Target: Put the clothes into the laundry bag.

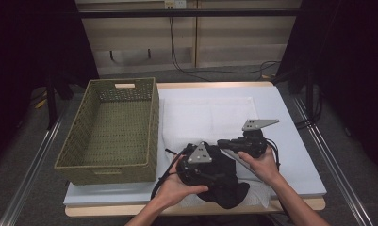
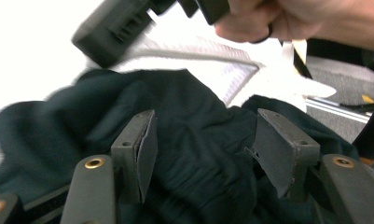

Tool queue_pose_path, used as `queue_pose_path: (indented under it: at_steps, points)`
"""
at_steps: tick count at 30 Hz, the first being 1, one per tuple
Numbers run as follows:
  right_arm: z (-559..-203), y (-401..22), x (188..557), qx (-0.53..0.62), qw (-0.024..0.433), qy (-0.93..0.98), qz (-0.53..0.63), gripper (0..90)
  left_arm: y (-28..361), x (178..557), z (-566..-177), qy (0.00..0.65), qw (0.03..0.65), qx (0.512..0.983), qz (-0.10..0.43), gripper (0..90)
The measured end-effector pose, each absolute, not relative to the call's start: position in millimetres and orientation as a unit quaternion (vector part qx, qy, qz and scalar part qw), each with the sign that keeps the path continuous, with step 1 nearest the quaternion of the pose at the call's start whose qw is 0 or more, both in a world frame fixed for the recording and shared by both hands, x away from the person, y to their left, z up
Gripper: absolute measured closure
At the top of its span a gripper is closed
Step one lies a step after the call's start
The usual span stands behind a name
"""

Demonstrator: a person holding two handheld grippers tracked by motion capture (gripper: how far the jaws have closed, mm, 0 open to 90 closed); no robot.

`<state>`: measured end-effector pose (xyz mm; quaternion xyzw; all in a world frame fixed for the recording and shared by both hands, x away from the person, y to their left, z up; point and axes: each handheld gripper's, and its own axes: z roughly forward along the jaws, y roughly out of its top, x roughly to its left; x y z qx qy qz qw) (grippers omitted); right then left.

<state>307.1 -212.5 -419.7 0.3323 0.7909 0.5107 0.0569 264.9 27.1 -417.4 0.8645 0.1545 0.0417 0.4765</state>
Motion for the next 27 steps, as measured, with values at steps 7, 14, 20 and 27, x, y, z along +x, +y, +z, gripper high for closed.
queue_pose_path:
  at_steps: [7,14,20,27]
  points:
    - [-421,-213,308,0.333,0.054,0.791,0.510,89.9,55,272,-411,0.199,0.493,0.844,0.068,40.7]
    - [-421,-212,308,0.333,0.055,0.792,0.508,89.8,51,278,-431,0.220,0.471,0.851,0.078,26.0]
    - [-422,-212,307,0.331,0.054,0.794,0.507,89.9,51,281,-432,0.218,0.469,0.852,0.085,21.0]
    - [-421,-212,308,0.331,0.055,0.794,0.507,89.8,57,287,-436,0.231,0.457,0.853,0.100,17.2]
